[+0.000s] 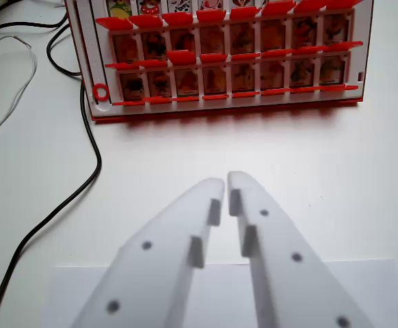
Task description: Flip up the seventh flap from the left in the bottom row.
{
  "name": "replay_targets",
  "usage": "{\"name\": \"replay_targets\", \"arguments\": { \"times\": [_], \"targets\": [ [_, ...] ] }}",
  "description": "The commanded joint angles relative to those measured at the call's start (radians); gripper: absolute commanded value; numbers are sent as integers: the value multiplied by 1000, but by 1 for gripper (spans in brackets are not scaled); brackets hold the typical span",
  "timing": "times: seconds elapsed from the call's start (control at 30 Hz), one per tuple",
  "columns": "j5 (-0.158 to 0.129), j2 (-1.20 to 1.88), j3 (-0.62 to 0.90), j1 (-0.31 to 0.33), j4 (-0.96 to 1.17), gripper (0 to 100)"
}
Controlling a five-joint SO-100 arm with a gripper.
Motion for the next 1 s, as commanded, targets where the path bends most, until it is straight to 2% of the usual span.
{"name": "replay_targets", "arguments": {
  "times": [0.0,0.33,0.97],
  "targets": [
    [-2,-3,-100,-5,20,0],
    [-9,-3,-92,-5,14,0],
    [-6,-3,-83,-5,14,0]
  ]
}}
